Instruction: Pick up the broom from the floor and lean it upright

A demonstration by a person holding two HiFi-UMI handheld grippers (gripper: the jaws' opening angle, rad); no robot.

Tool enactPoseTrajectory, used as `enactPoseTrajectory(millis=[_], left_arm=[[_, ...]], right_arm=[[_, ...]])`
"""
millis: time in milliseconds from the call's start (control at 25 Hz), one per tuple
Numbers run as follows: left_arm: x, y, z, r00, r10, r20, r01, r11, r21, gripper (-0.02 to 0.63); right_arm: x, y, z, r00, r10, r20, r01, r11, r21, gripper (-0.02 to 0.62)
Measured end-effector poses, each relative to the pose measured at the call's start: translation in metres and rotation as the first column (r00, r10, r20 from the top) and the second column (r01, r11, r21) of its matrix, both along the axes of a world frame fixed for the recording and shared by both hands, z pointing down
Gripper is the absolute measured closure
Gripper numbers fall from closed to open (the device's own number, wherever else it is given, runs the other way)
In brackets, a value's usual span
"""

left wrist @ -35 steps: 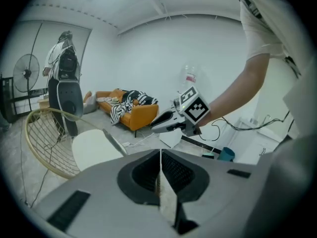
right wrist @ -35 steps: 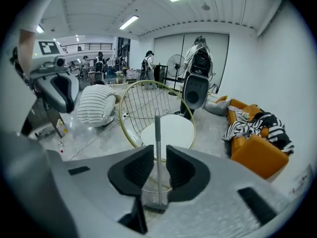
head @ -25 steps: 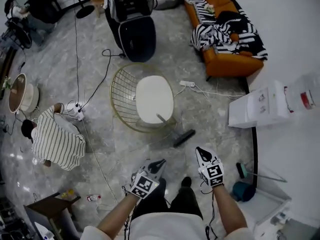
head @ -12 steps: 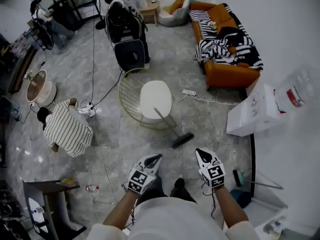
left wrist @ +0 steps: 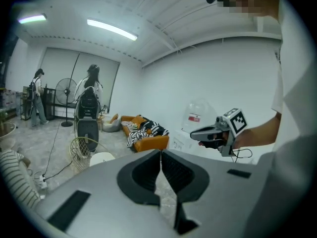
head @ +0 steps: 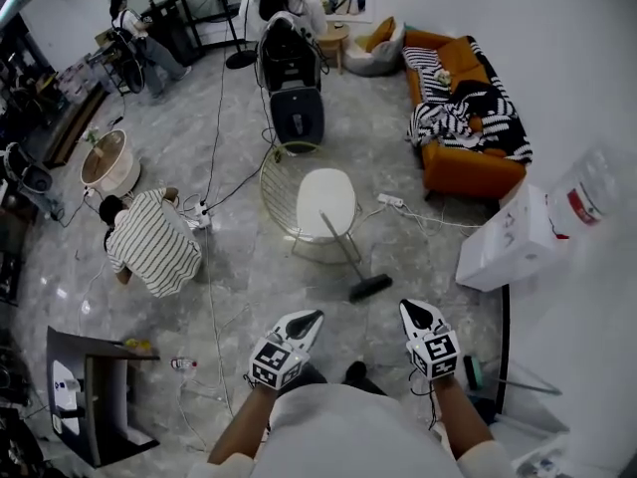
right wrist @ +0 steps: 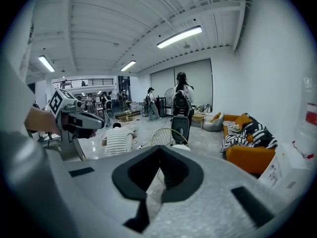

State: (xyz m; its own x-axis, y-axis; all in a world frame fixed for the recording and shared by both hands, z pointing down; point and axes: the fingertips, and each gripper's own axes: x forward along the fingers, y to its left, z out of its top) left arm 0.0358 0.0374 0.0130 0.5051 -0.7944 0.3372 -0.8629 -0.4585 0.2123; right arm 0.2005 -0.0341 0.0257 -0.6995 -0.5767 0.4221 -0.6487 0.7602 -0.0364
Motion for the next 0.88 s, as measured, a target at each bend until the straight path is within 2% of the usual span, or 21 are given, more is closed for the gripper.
enactPoseTrajectory(millis=[160,400,880], left_arm=[[-0.023,0.015,-0.015,1.000,-0.007,0.004,0.007,1.000,0.021,0.594],[-0.063,0.023,-0.026,0.998,0.015,0.065,-0.017,0.999,0.034,0.594],[-0.081,0.007,-0.037,0.999,0.008,0.041,-0.011,0.997,0.077,0.594]], right_arm=[[-0.002,0.011,-0.026,0.999,0.048,0.024,-0.049,0.998,0.036,0.595],[-0.018,0.021,-0.049,0.993,0.108,0.050,-0.110,0.992,0.058,0.597],[-0.041,0.022,-0.062,0.997,0.077,0.033,-0.080,0.992,0.098,0.597]])
